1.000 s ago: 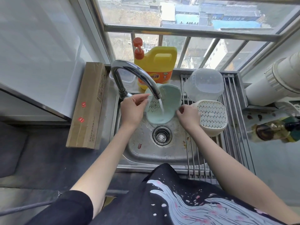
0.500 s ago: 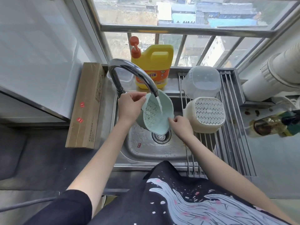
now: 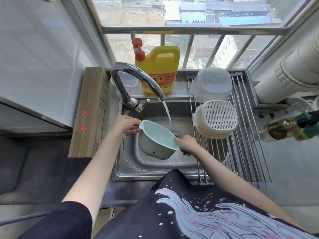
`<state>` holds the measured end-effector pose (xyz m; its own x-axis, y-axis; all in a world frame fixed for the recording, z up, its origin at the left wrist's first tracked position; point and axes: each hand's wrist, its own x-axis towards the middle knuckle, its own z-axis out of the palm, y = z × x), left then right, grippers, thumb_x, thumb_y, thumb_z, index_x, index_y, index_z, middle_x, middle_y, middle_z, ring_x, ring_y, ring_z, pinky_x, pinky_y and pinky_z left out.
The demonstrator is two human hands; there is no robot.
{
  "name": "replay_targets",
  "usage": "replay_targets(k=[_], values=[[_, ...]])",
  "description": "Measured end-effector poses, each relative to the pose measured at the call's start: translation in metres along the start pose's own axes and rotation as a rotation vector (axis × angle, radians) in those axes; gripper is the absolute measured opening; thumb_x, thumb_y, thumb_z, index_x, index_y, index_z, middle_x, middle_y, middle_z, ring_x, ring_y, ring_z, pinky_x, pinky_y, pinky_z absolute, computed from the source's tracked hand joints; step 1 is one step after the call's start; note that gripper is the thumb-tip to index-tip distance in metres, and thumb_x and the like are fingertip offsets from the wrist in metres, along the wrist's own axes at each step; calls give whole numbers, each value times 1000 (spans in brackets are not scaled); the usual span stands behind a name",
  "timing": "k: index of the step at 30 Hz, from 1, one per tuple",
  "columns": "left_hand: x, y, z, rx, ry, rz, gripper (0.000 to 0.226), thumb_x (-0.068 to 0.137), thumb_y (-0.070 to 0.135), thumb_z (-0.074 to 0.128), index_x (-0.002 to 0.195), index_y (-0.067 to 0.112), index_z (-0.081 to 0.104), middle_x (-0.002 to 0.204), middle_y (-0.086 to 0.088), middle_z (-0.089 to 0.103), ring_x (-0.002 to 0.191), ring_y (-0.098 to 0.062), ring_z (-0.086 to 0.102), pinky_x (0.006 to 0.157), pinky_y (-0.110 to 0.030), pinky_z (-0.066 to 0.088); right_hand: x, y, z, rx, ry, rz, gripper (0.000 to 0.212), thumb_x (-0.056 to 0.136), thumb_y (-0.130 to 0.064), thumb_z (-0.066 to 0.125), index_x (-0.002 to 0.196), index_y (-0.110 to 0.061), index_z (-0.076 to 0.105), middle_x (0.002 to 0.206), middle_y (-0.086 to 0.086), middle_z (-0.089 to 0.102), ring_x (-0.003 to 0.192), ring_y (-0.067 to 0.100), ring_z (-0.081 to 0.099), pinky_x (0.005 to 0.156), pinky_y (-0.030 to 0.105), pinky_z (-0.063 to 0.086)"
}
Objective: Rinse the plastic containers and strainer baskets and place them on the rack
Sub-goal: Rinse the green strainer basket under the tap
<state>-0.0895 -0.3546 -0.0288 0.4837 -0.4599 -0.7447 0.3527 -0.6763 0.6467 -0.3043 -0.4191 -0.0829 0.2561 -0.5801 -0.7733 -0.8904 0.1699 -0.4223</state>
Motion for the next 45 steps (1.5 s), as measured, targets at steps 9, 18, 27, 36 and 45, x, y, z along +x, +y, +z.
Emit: replay_targets(k=[9, 18, 27, 36, 45], values=[[16, -15, 7, 92, -51, -44, 20, 83, -4, 66, 102, -4, 66, 91, -18, 69, 70, -19, 67, 47, -21, 56, -3, -2, -20, 340, 330, -92, 28, 83, -31, 48, 65, -16, 34, 65, 5, 38, 61, 18, 35, 58, 32, 29], [21, -30, 39, 46, -188, -156, 16, 83, -5, 66, 99, -3, 63, 79, -13, 66, 64, -19, 65, 48, -23, 57, -14, -21, -61, 241, 482, -192, 31, 86, -26, 49, 61, -18, 32, 60, -1, 31, 57, 17, 31, 53, 33, 21], [26, -51, 54, -139, -298, -251, 14, 92, -6, 52, 102, 4, 52, 88, -14, 63, 75, -23, 64, 52, -31, 59, -28, -27, -69, 68, 532, -455, 35, 91, -34, 54, 65, -19, 36, 58, -4, 35, 54, 13, 34, 53, 31, 26], [19, -28, 47, -192, -213, 166, 19, 87, -5, 59, 101, 8, 59, 95, -7, 64, 82, -18, 63, 76, -31, 56, -19, 0, -67, 88, 616, -342, 28, 95, -33, 52, 79, -10, 49, 66, -1, 48, 61, 16, 43, 54, 31, 34], [13, -8, 15, -85, -169, 412, 19, 83, -3, 65, 89, 15, 65, 84, -4, 66, 73, -10, 65, 57, -16, 53, -5, -7, -31, 166, 430, -254, 22, 97, -31, 50, 94, -9, 53, 74, -2, 54, 66, 18, 56, 58, 34, 49]])
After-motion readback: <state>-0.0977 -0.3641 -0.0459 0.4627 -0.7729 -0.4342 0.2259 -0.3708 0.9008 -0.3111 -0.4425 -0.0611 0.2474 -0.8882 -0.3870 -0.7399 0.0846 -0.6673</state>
